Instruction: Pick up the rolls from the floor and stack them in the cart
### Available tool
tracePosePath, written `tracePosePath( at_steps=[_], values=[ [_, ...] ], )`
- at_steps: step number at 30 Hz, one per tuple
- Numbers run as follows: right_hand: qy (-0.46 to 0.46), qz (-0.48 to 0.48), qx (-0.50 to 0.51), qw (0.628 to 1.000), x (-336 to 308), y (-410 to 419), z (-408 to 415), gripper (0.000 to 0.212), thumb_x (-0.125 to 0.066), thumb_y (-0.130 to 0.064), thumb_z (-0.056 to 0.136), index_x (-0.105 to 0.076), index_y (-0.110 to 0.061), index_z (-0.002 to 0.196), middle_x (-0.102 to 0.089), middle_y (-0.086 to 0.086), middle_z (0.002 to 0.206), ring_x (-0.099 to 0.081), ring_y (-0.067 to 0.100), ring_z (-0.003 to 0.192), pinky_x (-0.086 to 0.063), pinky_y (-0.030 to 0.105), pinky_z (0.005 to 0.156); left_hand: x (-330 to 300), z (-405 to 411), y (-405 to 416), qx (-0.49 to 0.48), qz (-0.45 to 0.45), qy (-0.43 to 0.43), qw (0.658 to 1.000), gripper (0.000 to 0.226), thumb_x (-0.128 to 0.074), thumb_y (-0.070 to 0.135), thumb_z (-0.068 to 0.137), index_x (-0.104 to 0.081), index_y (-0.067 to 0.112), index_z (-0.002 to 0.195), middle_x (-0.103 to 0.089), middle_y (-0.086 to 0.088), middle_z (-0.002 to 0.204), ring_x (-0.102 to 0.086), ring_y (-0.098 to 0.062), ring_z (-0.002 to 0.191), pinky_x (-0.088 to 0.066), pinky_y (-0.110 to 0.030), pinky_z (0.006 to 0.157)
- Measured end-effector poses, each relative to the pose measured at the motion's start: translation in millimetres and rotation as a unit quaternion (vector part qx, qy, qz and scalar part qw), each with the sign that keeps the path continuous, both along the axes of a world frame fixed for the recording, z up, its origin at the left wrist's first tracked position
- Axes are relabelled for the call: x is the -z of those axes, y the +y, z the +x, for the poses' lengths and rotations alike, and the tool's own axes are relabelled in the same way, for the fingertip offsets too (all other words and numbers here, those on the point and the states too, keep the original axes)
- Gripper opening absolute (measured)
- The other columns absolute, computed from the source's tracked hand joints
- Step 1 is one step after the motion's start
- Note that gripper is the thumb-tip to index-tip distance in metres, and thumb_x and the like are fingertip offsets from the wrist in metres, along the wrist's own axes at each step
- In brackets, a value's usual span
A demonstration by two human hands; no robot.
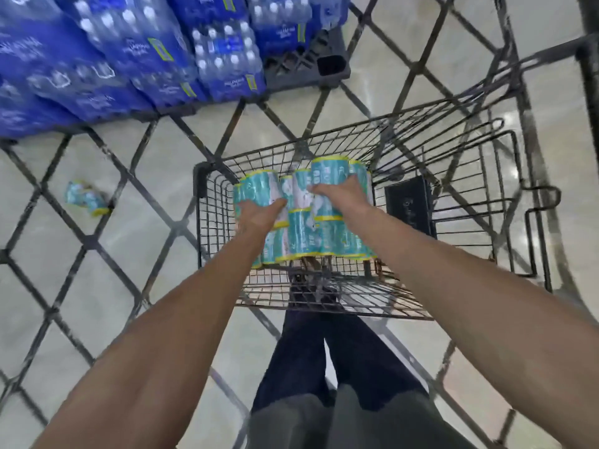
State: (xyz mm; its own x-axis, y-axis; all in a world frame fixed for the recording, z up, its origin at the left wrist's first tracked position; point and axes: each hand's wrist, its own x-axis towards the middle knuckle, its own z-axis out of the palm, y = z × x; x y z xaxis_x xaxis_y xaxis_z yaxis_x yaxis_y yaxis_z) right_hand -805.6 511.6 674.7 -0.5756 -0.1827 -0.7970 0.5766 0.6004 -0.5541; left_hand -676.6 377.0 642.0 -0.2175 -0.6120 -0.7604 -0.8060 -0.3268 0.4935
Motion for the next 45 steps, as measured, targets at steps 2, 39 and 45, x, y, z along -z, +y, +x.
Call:
tracePosePath(
  at_steps=[2, 39, 45],
  values=[
    [0.015, 0.02, -0.011, 1.0, 20.5, -18.5, -18.2, 0.113, -0.089, -0.038, 0.076, -0.017, -0.009, 0.157, -0.041, 0.012, 0.156, -0.044, 0.03, 0.14, -0.04, 0.036, 0.109, 28.6, -16.8, -11.6, 0.006, 0.004, 0.001, 1.0, 0.125, -0.082, 0.065, 0.049, -0.035, 0.001, 0.146, -0.055, -0.017, 0.138, -0.058, -0.036, 0.121, -0.053, -0.052, 0.098],
    [0.224, 0.164, -0.263, 0.924, 24.7, -40.6, 16.9, 0.057, -0.06, -0.034, 0.094, -0.041, -0.009, 0.141, -0.052, 0.018, 0.137, -0.053, 0.038, 0.124, -0.049, 0.045, 0.095, 44.4, 9.1, -32.9, 0.187, -0.1, -0.016, 0.977, 0.075, -0.064, 0.042, 0.093, -0.035, 0.002, 0.149, -0.049, -0.021, 0.141, -0.052, -0.036, 0.127, -0.046, -0.04, 0.102],
    [0.336, 0.149, -0.404, 0.838, -58.6, -35.9, 78.4, 0.055, -0.059, -0.038, 0.091, -0.047, -0.01, 0.138, -0.055, 0.019, 0.132, -0.053, 0.039, 0.124, -0.048, 0.048, 0.099, -54.1, 81.8, -48.2, 0.22, -0.228, -0.003, 0.949, 0.061, -0.053, 0.052, 0.085, -0.054, 0.001, 0.118, -0.059, -0.027, 0.114, -0.06, -0.044, 0.107, -0.052, -0.052, 0.089]
  ],
)
